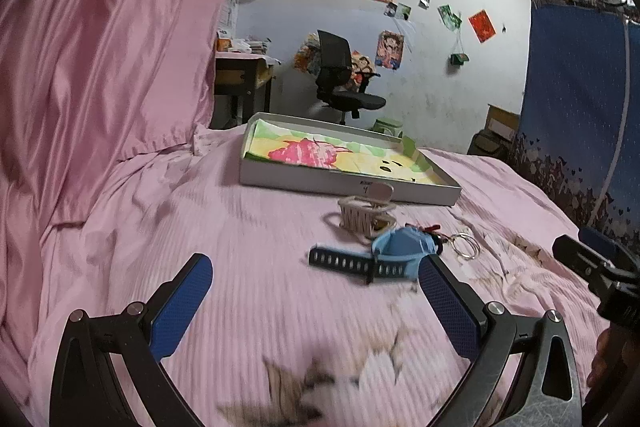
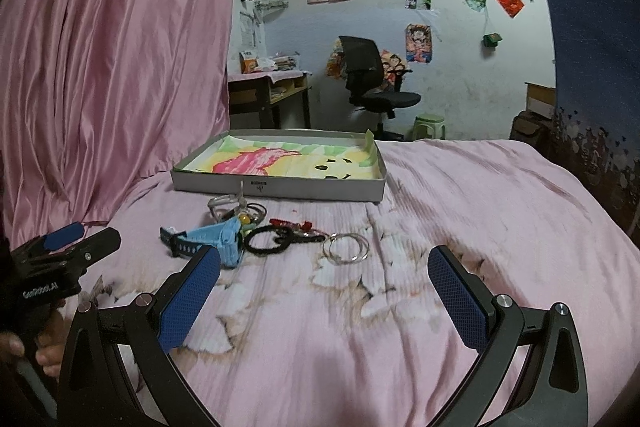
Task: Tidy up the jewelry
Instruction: 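Grasp the blue smartwatch with the left tool while the right tool reaches the silver rings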
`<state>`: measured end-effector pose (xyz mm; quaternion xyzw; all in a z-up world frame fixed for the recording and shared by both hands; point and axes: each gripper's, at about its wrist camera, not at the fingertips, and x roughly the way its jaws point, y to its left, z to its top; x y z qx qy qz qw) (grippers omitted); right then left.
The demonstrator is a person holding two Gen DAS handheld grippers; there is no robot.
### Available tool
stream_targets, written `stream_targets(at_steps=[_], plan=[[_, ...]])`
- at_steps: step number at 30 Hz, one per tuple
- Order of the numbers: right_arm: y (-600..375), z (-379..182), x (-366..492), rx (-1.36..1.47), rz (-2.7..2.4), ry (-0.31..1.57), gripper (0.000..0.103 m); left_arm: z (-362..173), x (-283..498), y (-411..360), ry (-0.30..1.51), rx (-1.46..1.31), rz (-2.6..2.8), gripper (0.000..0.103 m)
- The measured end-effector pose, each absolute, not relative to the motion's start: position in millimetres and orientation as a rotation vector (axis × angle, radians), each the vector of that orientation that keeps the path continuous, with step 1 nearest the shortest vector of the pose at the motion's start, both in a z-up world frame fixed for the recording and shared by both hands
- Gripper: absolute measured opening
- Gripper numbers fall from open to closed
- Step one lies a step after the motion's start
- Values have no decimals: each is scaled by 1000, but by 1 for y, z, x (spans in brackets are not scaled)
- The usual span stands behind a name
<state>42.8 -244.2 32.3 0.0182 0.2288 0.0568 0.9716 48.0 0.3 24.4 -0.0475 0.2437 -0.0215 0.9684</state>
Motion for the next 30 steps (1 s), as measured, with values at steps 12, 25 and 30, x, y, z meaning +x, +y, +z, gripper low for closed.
stream_targets(at_steps=[12,25,30], plan=[[-260,40,115,-16,216,598,101,28,119,-15,692,-107,-198,94],[-254,-23,162,-59,330,849,38,7,142,-46,820,-2,-352,75],[-248,-41,170,-100,370,914,31,2,143,-54,838,69,-375,71]])
